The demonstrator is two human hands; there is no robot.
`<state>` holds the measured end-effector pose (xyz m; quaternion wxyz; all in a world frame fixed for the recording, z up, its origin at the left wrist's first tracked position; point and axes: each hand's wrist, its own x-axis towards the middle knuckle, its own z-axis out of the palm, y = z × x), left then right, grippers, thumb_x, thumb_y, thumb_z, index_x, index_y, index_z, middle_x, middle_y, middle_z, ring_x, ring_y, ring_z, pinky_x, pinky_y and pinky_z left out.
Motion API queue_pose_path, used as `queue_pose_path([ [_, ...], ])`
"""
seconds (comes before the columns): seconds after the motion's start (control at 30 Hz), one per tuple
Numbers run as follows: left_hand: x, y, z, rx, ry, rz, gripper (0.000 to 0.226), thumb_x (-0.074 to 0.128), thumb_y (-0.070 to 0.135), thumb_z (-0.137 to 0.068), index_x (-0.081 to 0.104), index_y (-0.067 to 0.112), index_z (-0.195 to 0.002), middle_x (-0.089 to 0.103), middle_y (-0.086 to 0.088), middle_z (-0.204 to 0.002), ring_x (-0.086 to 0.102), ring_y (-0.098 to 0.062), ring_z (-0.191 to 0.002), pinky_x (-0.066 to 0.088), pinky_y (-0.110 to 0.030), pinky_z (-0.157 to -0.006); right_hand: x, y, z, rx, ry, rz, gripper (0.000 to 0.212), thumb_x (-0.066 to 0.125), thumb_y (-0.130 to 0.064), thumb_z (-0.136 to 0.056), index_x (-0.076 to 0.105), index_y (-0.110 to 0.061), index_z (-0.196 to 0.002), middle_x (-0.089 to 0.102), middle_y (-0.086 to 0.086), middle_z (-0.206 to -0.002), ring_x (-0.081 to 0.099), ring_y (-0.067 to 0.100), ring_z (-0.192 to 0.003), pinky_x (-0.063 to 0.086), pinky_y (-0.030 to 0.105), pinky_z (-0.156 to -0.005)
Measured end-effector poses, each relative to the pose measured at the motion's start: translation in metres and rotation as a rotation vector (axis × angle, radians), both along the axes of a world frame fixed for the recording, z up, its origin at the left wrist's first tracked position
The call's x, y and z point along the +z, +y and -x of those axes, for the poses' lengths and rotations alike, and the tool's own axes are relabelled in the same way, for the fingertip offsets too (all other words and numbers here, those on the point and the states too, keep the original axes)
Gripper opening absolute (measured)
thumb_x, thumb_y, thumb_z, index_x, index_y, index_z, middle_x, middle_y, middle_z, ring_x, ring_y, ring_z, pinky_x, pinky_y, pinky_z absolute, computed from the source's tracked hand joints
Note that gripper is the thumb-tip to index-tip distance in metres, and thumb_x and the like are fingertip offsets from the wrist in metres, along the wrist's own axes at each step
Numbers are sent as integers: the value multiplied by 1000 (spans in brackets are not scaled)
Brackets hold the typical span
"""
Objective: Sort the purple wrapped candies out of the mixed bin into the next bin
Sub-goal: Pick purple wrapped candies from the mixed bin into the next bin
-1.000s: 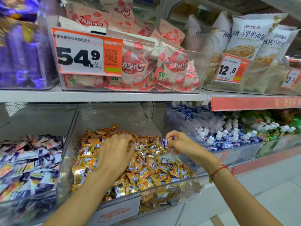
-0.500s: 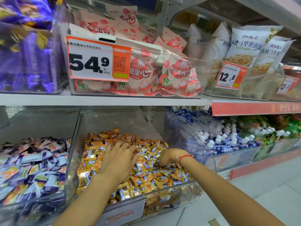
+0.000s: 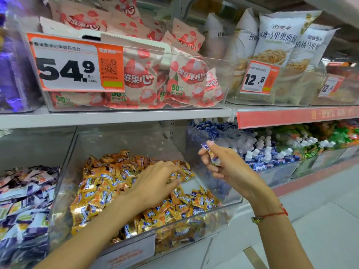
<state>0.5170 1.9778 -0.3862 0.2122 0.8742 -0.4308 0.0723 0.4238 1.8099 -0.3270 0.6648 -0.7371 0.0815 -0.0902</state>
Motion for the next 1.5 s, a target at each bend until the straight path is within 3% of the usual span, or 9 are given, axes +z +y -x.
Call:
queue_pose_path([
  [0.13, -12, -47, -20, -59, 291, -298, 38, 50, 40, -98, 57, 22, -131, 60, 2, -129, 53, -18, -118, 43, -31, -96, -4, -8, 7, 19, -74, 1, 22, 44, -22, -102, 62, -19, -113, 57, -7, -70, 27, 6, -47, 21, 15, -40],
  [0.23, -24, -67, -25, -45, 295, -467, 39, 48, 45, -97, 61, 24, -128, 62, 0, -125, 45, -18, -120, 44, -38, -97, -11, -8, 0, -68, -58, 109, 25, 41, -26, -103, 61, -15, -93, 50, -6, -65, 26, 6, -45, 22, 14, -40],
  [0.47, -29, -70, -26, -30, 380, -357, 25, 63, 34, -91, 69, 16, -107, 65, 3, -111, 60, -18, -101, 51, -37, -89, -21, -7, -8, -91, -10, 145, 35, 37, -25, -105, 49, -13, -74, 46, -1, -58, 33, 5, -41, 24, 14, -39],
  [0.63, -21, -45, -22, 91, 408, 7, 18, 70, 38, -86, 66, 22, -91, 68, 9, -88, 65, -14, -86, 52, -37, -81, -28, -10, -9, -67, -9, 275, 23, 41, -9, -102, 61, -14, -111, 62, 1, -79, 44, 2, -44, 34, 11, -43],
  [0.87, 15, -1, 9, 159, 847, 652, 15, 74, 22, -83, 72, 14, -95, 75, 1, -82, 70, 1, -72, 50, -8, -58, -41, 2, -20, -27, -29, 453, 27, 52, -43, -95, 68, -21, -95, 56, -17, -75, 50, -1, -74, 37, 23, -76],
  [1.03, 24, -7, 19, 65, 1002, 715, 22, 66, 16, -89, 71, 14, -110, 76, 0, -95, 71, -6, -91, 55, -15, -78, -40, 12, -21, -78, -154, 476, 34, 54, -41, -95, 73, -14, -84, 66, 2, -77, 59, 14, -78, 47, 40, -80],
  [1.17, 19, -12, 16, 44, 699, 469, 22, 68, 12, -88, 71, 15, -110, 75, 1, -97, 69, -4, -89, 53, -10, -75, -30, 4, -13, -255, -223, 526, 36, 48, -40, -98, 67, -13, -85, 65, 4, -78, 58, 14, -71, 44, 38, -69],
  [1.33, 1, -33, 6, -243, 434, -122, 35, 63, 31, -92, 61, 30, -127, 56, 17, -129, 51, -1, -117, 41, -25, -101, -20, -5, -5, -265, -247, 394, 39, 40, -29, -102, 52, -14, -68, 59, -5, -60, 43, 4, -46, 36, 26, -58],
  [1.5, -9, -59, -8, -174, 82, -371, 13, 64, 25, -90, 65, 32, -101, 62, 6, -114, 57, -18, -109, 41, -29, -77, -24, -10, -3, -187, -221, 376, 34, 45, -30, -101, 55, -4, -82, 61, 17, -79, 41, 17, -52, 36, 32, -55],
])
